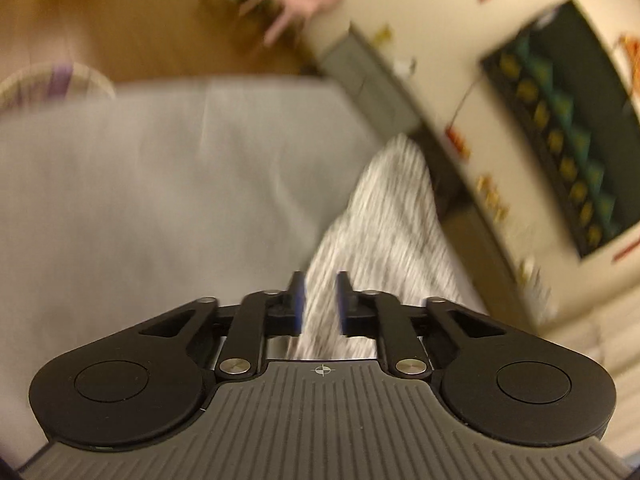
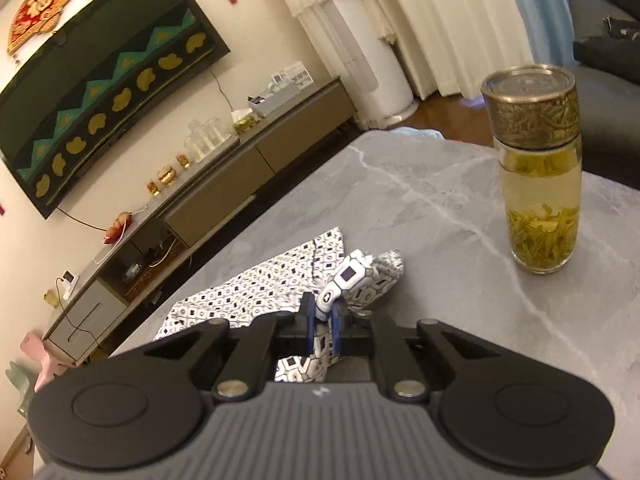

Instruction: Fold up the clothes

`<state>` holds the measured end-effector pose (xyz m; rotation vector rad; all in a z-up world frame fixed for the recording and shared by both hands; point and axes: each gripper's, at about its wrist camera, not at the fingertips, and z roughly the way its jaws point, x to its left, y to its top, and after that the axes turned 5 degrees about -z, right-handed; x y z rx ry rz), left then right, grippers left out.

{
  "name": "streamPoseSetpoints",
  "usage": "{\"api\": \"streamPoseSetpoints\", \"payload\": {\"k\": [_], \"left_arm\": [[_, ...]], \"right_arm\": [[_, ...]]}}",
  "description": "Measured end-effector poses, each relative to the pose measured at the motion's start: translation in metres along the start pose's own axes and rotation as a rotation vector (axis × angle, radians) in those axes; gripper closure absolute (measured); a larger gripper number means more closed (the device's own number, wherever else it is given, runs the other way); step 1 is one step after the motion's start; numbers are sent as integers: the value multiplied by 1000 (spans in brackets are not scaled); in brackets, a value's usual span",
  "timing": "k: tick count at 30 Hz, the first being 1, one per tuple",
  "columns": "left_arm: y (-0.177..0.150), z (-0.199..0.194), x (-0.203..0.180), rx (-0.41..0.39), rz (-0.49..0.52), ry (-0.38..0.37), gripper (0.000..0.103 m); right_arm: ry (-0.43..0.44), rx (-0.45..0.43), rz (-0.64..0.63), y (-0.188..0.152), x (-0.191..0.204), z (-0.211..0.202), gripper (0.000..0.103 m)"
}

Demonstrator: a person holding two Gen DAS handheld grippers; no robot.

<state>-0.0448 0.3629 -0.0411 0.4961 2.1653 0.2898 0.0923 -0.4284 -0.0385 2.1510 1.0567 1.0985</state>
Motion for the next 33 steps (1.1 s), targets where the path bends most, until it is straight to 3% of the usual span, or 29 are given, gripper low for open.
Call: {"api": "streamPoseSetpoints", "payload": {"k": [3, 5, 7, 8, 11, 12, 15, 17, 18, 20, 23, 25, 27, 29, 31, 33], "left_arm": [[-22, 18, -2, 65, 13, 20, 73], [-31, 28, -10, 89, 36, 32, 74], [-34, 40, -24, 90, 85, 41, 88], [-33, 46, -29, 91, 107, 45, 103], [-23, 54, -38, 70, 147, 37, 103], [-6, 46, -35, 44, 123, -9, 103], [44, 1, -29, -146, 19, -102, 103], [68, -18, -22, -202, -16, -90, 103], [71, -21, -20, -182, -6, -84, 103], [54, -7, -19, -62, 45, -51, 103], [14, 19, -16, 101, 99, 0, 89], [-8, 35, -13, 171, 91, 6, 82], [-15, 44, -23, 196, 138, 7, 67], [-18, 53, -34, 193, 202, 19, 65], [-20, 60, -42, 197, 256, 34, 72], [-21, 70, -42, 214, 268, 49, 87]], "right_arm": [[-11, -34, -10, -6, 1, -12, 95], [-14, -44, -6, -9, -1, -18, 95], [-5, -33, 14, -10, -5, -17, 95], [1, -24, 21, -11, -6, -16, 95], [34, -21, 13, -9, -3, -12, 95], [46, -60, 26, -8, -5, -18, 95], [74, -209, 19, 0, -8, -43, 95], [29, -251, -16, 5, -9, -55, 95], [4, -237, -16, 4, -13, -54, 95], [-43, -196, 14, 1, -21, -48, 94], [-110, -123, 94, -5, -33, -34, 89], [-162, -168, 33, -10, -22, -40, 81], [-219, -279, -85, -24, -2, -59, 47], [-274, -415, -204, -45, 18, -84, 38], [-258, -516, -300, -72, 39, -106, 37], [-205, -590, -394, -99, 65, -125, 36]]}}
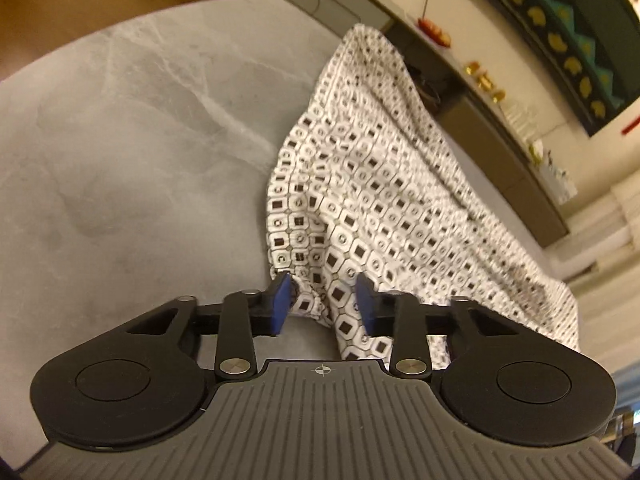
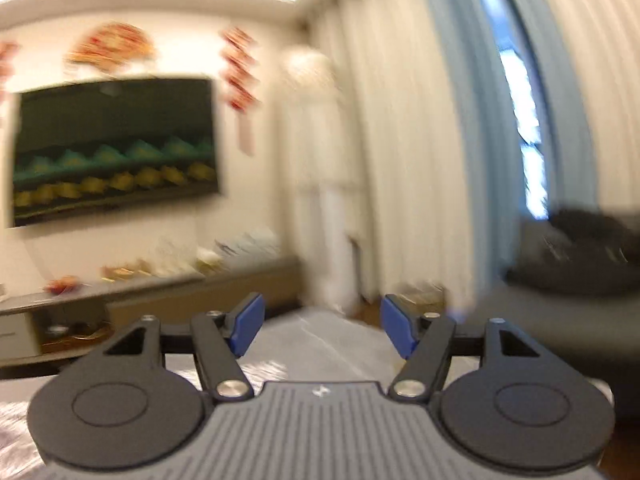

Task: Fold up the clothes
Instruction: 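Release the shirt with the right gripper and regrasp it while the left gripper holds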

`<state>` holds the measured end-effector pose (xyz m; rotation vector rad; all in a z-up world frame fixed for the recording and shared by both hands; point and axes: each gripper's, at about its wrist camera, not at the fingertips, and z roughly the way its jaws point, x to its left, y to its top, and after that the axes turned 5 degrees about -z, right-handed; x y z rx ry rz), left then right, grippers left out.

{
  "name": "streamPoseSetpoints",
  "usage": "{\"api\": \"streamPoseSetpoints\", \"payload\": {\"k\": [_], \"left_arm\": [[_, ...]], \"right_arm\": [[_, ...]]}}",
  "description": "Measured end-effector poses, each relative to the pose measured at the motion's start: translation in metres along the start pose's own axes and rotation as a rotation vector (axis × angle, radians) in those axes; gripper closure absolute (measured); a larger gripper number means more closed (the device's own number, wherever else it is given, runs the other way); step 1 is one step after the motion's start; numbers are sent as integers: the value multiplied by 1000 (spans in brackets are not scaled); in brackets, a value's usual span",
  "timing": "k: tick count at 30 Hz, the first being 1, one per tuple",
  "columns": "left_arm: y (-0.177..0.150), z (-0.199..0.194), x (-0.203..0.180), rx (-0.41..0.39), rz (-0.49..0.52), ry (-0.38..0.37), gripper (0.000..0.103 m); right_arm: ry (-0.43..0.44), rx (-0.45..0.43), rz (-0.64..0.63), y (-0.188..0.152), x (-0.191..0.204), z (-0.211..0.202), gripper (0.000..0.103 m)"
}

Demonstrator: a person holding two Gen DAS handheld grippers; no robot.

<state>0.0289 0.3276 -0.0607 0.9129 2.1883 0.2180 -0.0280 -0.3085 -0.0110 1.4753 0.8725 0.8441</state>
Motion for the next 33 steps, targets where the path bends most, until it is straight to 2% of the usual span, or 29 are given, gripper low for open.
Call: {"api": "streamPoseSetpoints", "payload": {"k": [1, 3, 6, 8, 11, 14, 15, 17, 18, 19, 20, 21, 24, 26, 30, 33], "left_arm": [[1, 2, 1, 2, -8, -5, 87], [1, 0, 5, 1, -26, -17, 85], [3, -7, 11, -13, -59, -30, 84], [5, -11, 18, -17, -103, -46, 82], [7, -13, 24, -9, -129, -61, 80], [7, -10, 27, 12, -140, -73, 77], [7, -7, 27, 23, -140, -76, 76], [6, -1, 24, 38, -134, -81, 71], [5, 2, 22, 43, -126, -82, 70], [4, 4, 21, 46, -120, -80, 70], [4, 6, 19, 49, -114, -79, 69], [3, 8, 17, 52, -108, -77, 69], [0, 15, 13, 59, -87, -72, 76], [-2, 19, 8, 62, -71, -80, 75], [-6, 21, 6, 64, -87, -120, 63], [-8, 22, 5, 58, -102, -145, 60]], "right_arm": [[72, -14, -32, -1, 18, -15, 36], [283, 10, -116, -7, 65, -41, 36], [695, 152, -268, -25, 156, -74, 36], [886, 204, -389, -38, 218, -104, 35], [1081, 177, -591, -65, 302, -145, 31], [1200, 200, -769, -91, 371, -161, 30], [1206, 218, -803, -101, 384, -161, 31], [1217, 288, -816, -113, 402, -152, 41], [1221, 338, -798, -116, 407, -144, 56], [1223, 388, -779, -118, 413, -136, 66], [1204, 442, -736, -113, 414, -123, 89], [1195, 487, -679, -108, 413, -113, 98], [1192, 601, -510, -105, 403, -88, 100], [1193, 670, -403, -105, 400, -75, 101], [1182, 792, -214, -100, 393, -52, 102], [1184, 876, -74, -99, 390, -38, 102]]}}
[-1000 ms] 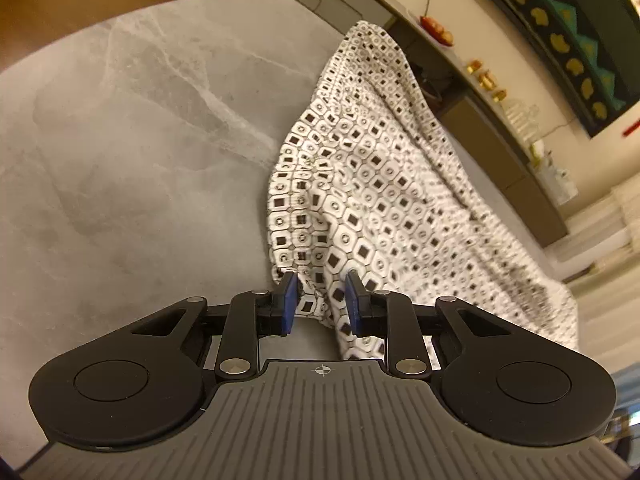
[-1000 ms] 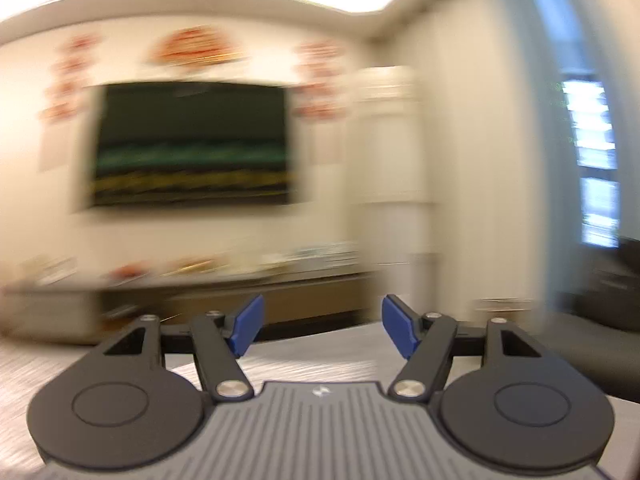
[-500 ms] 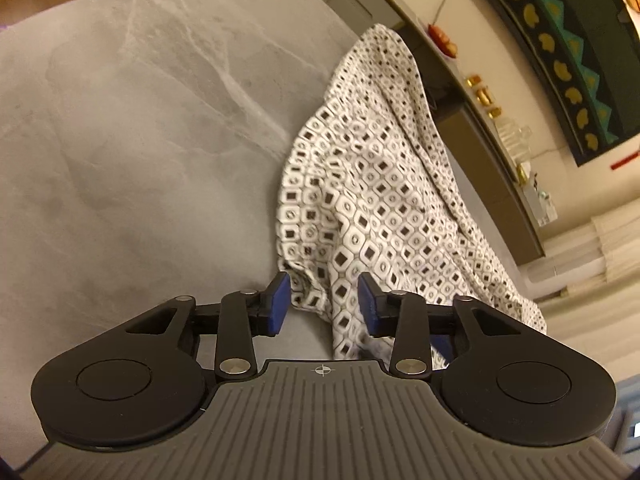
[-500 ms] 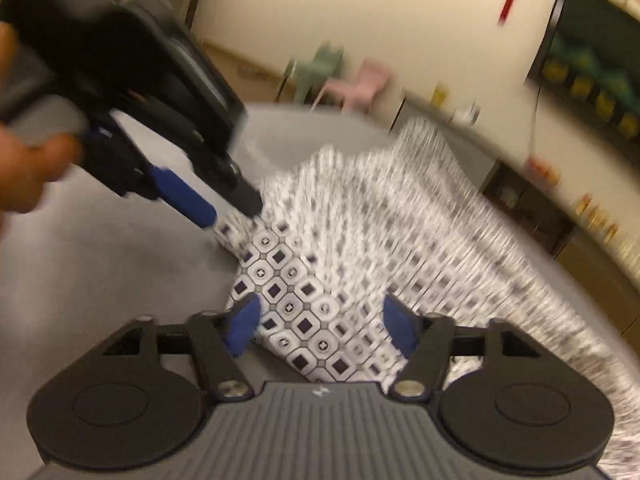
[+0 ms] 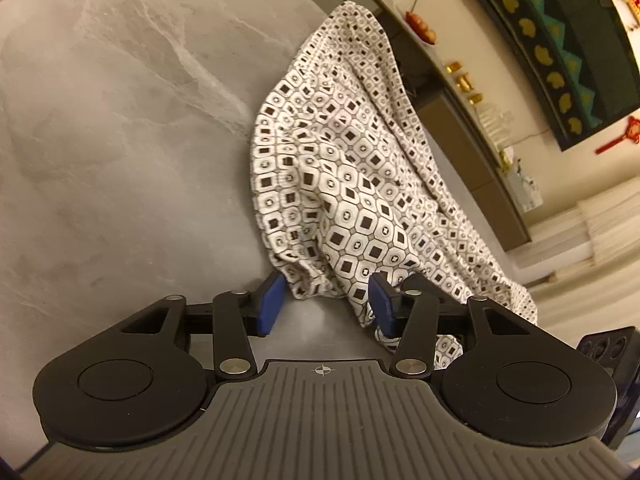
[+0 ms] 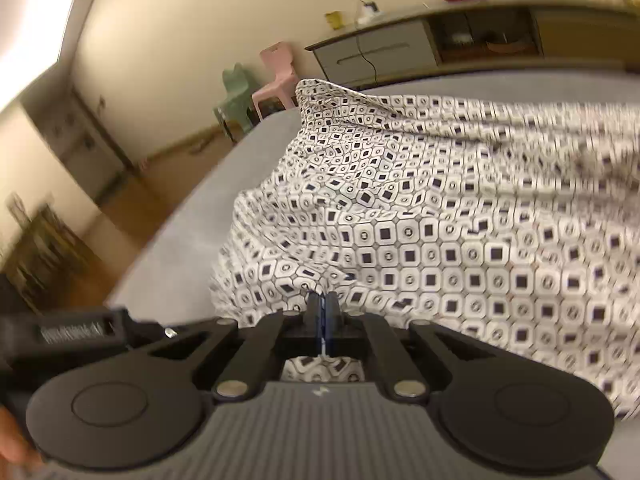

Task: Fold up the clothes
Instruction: 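Release the shirt with the right gripper and regrasp it while the left gripper holds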

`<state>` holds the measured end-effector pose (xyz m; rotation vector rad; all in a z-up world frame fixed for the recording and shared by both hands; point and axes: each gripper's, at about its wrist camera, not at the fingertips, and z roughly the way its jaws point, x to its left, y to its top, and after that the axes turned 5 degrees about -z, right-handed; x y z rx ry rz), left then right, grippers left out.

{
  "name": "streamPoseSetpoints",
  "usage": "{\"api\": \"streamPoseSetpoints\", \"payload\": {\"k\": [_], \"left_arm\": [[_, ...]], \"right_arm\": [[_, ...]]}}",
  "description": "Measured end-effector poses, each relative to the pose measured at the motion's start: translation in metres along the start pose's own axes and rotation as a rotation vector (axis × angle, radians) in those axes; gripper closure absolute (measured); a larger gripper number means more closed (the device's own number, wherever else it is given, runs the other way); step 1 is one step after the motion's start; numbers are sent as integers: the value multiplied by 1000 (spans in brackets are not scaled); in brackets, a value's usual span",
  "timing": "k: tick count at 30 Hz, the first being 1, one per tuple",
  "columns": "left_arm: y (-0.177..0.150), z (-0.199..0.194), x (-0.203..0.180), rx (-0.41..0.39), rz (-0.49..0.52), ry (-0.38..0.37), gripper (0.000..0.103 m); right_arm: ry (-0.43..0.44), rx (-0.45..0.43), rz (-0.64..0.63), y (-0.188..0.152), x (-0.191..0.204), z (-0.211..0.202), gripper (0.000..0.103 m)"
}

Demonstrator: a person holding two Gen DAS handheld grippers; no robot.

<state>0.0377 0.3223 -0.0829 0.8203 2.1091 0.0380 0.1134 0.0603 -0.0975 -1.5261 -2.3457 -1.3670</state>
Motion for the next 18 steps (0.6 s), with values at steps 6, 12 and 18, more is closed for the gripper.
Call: {"api": "streamPoseSetpoints", "payload": {"k": [6, 12, 18], "left_arm": [[0, 3, -9, -40, 52, 12, 103], [28, -72, 6, -258, -78, -157, 103], [44, -97, 36, -297, -209, -121, 103]], "right_arm": [[4, 2, 86, 3, -7, 1, 102], [-79, -13, 51, -1, -6, -8, 98], [-328, -172, -361, -12, 46, -31, 67]]}}
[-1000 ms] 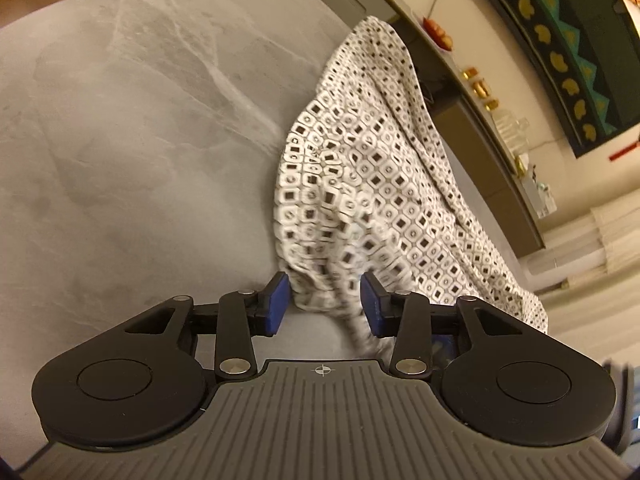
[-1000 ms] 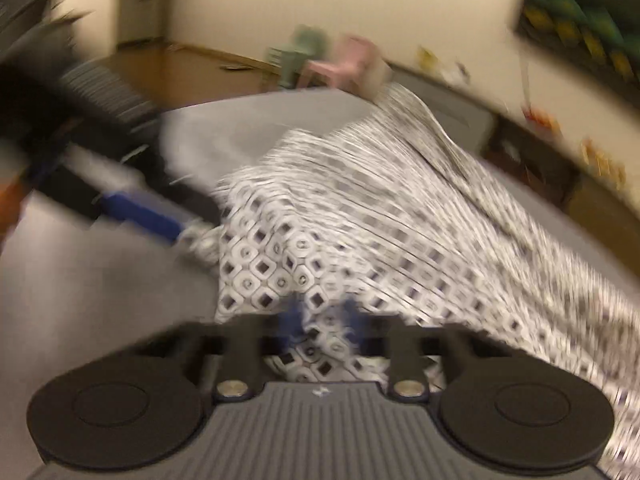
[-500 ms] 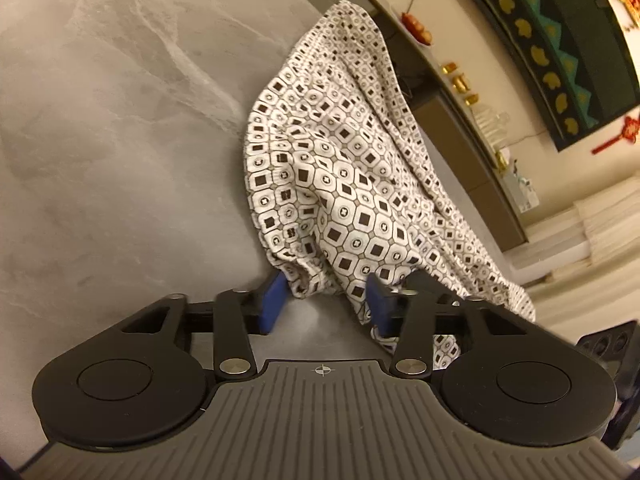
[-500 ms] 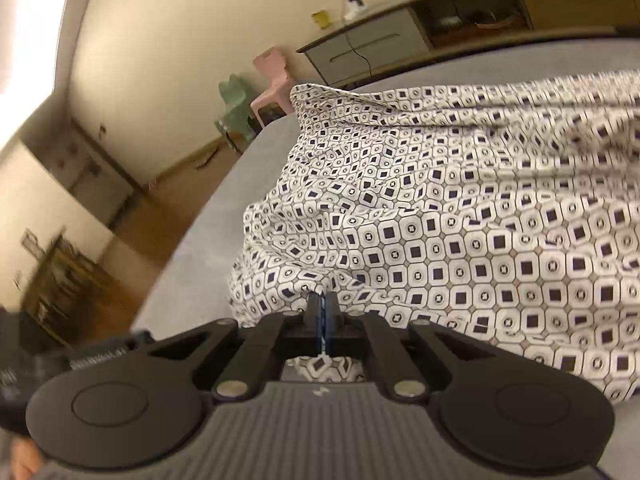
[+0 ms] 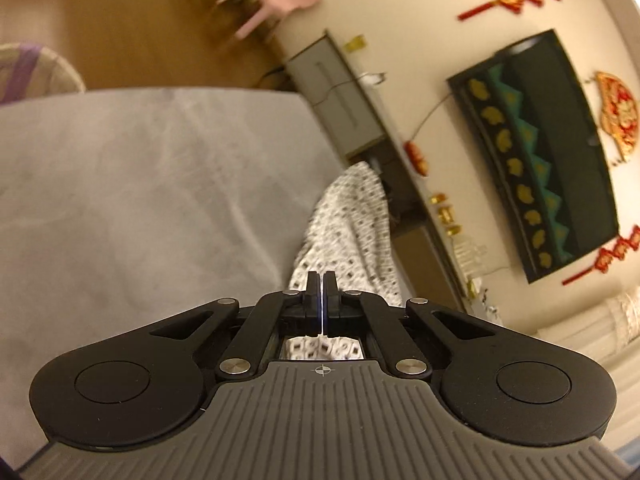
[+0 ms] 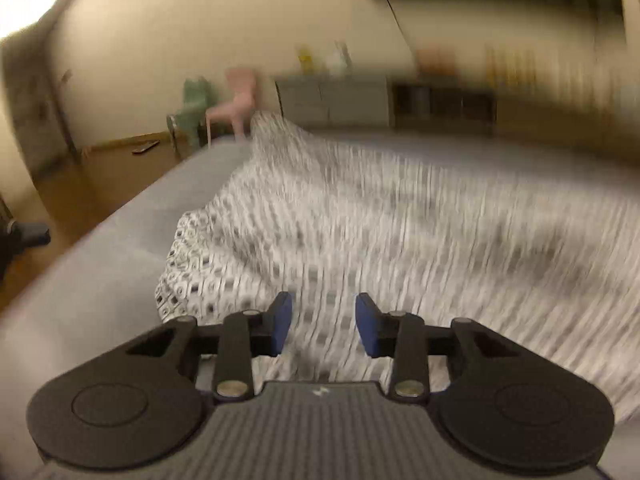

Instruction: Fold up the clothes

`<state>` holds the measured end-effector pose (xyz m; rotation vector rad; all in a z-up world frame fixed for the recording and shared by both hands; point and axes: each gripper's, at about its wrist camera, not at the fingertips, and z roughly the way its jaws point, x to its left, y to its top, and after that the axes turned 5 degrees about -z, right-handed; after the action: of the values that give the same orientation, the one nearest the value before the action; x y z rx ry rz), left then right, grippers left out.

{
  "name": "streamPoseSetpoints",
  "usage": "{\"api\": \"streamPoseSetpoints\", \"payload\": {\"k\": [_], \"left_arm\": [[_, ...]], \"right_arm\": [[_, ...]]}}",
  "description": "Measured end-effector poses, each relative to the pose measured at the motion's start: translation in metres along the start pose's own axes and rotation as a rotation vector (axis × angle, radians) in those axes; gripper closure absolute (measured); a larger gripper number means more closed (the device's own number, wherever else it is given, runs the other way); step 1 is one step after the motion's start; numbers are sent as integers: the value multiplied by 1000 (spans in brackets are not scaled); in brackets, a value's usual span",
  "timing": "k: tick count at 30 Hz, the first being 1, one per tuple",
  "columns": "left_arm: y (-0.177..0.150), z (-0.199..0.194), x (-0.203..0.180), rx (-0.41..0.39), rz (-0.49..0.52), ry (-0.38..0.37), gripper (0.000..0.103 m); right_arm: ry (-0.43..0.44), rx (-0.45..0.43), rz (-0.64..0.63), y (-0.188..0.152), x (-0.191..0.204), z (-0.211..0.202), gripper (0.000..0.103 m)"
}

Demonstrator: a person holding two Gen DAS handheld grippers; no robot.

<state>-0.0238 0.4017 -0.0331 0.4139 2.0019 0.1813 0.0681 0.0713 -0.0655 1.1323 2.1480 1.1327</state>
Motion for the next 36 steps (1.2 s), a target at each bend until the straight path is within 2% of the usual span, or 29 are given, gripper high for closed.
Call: {"api": "streamPoseSetpoints", "payload": {"k": [2, 4, 7, 11, 13, 15, 17, 18, 21, 23, 25, 26, 27, 31, 33, 36], "left_arm": [[-2, 2, -1, 19, -5, 5, 103], [-5, 3, -4, 35, 6, -1, 103], [-7, 1, -6, 46, 15, -11, 103], [-3, -3, -4, 49, -2, -22, 103], [-3, -7, -5, 49, -1, -36, 103], [-1, -14, -6, 24, 3, -43, 103], [3, -22, -6, -19, 7, -40, 103], [4, -26, -6, -41, 9, -38, 103], [9, -31, -3, -96, 7, -2, 101], [10, -30, 0, -107, 6, 17, 95], [7, -21, 1, -61, 18, 28, 91], [4, -15, 1, -29, 20, 25, 87], [1, -9, 1, 3, 23, 21, 82], [-15, 15, -2, 103, 63, 43, 68], [-24, 27, -4, 140, 90, 74, 62], [-40, 39, -3, 173, 135, 159, 60]], "right_arm": [[68, -107, -198, 0, 34, -25, 67], [140, -137, -419, -7, 71, -35, 69], [146, -80, -665, -23, 112, -16, 70], [86, 18, -738, -28, 123, 23, 73], [77, 61, -732, -25, 122, 35, 99], [83, 69, -723, -20, 121, 39, 100], [113, 58, -670, -4, 119, 35, 100], [153, 53, -595, 11, 115, 30, 100], [342, 6, -261, 69, 99, 7, 101], [495, 6, 11, 98, 77, 13, 100], [588, 39, 209, 105, 56, 36, 91], [594, 71, 268, 103, 42, 45, 77], [597, 101, 324, 101, 28, 54, 72], [482, 65, 387, 75, -41, 35, 70], [385, 62, 383, 54, -78, 15, 70], [200, 69, 378, 18, -139, -23, 67]]}}
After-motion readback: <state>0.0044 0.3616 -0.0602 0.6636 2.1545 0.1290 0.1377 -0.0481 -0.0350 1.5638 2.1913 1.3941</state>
